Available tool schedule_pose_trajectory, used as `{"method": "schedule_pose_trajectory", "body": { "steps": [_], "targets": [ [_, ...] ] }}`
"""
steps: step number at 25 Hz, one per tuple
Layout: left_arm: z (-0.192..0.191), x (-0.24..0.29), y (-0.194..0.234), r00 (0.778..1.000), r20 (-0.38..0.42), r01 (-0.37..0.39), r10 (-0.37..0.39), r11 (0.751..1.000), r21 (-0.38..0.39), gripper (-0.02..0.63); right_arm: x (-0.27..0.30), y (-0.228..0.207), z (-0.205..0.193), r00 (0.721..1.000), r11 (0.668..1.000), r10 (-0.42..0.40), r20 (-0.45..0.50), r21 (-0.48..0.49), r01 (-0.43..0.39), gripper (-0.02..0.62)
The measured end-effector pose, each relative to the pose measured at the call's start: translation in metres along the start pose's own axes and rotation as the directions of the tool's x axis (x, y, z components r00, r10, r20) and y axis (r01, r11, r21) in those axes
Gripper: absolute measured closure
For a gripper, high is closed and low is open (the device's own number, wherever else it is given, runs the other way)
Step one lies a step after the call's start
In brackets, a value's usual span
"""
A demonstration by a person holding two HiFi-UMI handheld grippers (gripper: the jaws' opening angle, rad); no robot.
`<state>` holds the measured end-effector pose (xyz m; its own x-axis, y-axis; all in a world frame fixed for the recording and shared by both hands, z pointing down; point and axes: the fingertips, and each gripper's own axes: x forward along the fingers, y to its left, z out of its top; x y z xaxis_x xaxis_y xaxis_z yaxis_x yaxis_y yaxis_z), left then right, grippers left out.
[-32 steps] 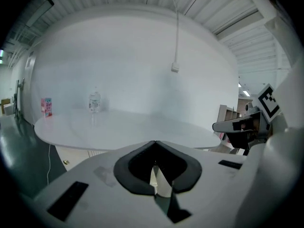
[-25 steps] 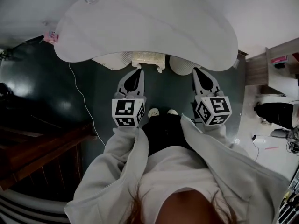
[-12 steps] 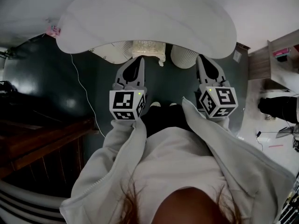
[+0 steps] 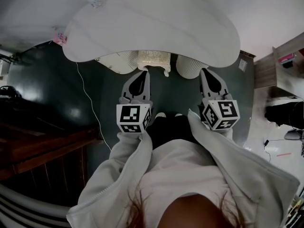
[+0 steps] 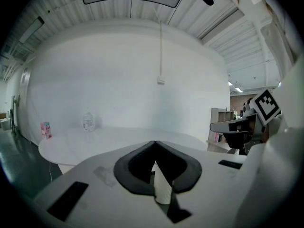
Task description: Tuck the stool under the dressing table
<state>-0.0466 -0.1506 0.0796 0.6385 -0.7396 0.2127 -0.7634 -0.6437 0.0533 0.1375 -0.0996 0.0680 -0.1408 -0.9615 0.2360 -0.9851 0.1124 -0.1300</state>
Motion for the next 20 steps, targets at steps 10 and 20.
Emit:
{"method": "schedule_pose_trajectory", "body": {
  "steps": [10,20],
  "targets": [
    [-0.005,-0.002,0.000,1.000,-0.009,-0.006,0.006,1.000,0.007,0.591,-0.002,0.004,-0.008,1.000,1.000,-0.004,-0.011,0.010,0.004,0.546],
    [-0.015,-0.008,0.005,1.000,-0.026,0.000,0.000,1.000,0.001,0.591,0.001,0.014,-0.013,1.000,1.000,0.001,-0.024,0.005,-0.001,0.546]
  ]
}}
